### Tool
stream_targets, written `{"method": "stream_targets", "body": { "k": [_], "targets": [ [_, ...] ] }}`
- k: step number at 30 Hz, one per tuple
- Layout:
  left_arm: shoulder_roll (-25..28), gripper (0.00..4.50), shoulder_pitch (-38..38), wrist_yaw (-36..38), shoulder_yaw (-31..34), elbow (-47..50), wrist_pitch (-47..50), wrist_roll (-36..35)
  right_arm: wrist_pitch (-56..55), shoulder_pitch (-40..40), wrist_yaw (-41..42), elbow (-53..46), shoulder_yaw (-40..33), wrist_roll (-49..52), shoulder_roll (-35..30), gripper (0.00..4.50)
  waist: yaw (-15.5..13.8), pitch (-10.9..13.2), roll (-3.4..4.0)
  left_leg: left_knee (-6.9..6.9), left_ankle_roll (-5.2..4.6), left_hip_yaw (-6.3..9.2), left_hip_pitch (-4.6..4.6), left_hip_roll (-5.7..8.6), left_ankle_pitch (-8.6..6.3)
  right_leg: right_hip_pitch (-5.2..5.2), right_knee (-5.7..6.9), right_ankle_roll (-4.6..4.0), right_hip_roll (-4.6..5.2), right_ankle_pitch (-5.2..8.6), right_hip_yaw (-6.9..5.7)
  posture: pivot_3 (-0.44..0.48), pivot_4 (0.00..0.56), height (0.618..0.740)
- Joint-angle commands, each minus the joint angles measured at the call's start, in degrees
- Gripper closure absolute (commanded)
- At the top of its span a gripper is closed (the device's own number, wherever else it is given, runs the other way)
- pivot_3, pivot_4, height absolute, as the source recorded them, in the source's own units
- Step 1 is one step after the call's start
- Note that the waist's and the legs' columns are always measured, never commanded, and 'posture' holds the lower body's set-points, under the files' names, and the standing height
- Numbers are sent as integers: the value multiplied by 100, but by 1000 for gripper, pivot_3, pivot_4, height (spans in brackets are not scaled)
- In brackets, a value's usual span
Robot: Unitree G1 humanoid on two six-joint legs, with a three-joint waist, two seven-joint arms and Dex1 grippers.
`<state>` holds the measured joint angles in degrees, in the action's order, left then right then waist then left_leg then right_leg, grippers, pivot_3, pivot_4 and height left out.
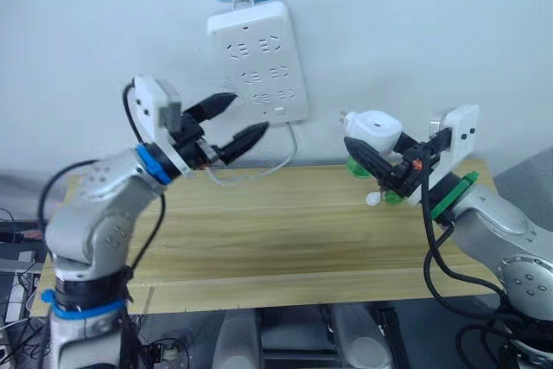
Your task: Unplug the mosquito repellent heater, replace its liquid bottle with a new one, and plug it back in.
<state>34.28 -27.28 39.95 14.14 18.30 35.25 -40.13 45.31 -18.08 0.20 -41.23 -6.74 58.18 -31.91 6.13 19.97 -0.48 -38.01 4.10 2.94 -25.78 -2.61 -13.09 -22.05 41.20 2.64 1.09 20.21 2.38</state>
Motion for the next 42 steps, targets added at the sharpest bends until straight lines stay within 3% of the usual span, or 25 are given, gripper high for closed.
{"method": "stream_targets", "body": {
  "k": [1, 15, 22, 25, 33, 42],
  "targets": [
    [176, 0, -309, 402, 19, -517, -417, 168, -138, -128, 149, -118, -28, -42, 63, 1457, -8, 0, 0, 1, 0, -1, -2, 0, 0, -3, -1, 0, 0, 0, 0, -143, 315, 740],
    [-182, 0, -1890, 2176, -1013, -3211, -1853, 1090, -62, -286, 175, -26, -2, -111, 211, 1457, -138, 0, 0, -1, 1, -1, -5, 1, 1, -6, 4, -1, -1, 0, -4, -145, 307, 740],
    [-316, 0, -2030, 2604, -1114, -3040, -1516, 923, -39, -328, 141, -89, 54, -122, 282, 1457, -162, -1, -2, -18, 1, 6, -9, 6, 4, -5, 18, -1, 4, -1, -7, -148, 304, 740],
    [-358, 623, -1889, 2584, -1104, -2559, -978, 619, -46, -331, 121, -98, 63, -104, 322, 1457, -116, -1, -2, -5, 1, 6, -10, 2, 4, -6, 7, -1, 1, -1, -8, -146, 303, 740],
    [-321, 3073, -1940, 2437, -925, -2517, -604, 493, -24, -375, 132, -169, 13, -43, 275, 1457, -102, -1, -2, 5, 0, 5, -10, 1, 4, -7, -1, -1, 0, -1, -8, -152, 301, 740],
    [-361, 3161, -1968, 2232, -773, -2605, -206, 315, 144, -640, 172, -502, 112, 270, 13, 1457, -96, -1, -2, 1, 1, 5, -9, -1, 4, -8, 4, -1, -1, -1, -7, -156, 301, 740]
  ]
}}
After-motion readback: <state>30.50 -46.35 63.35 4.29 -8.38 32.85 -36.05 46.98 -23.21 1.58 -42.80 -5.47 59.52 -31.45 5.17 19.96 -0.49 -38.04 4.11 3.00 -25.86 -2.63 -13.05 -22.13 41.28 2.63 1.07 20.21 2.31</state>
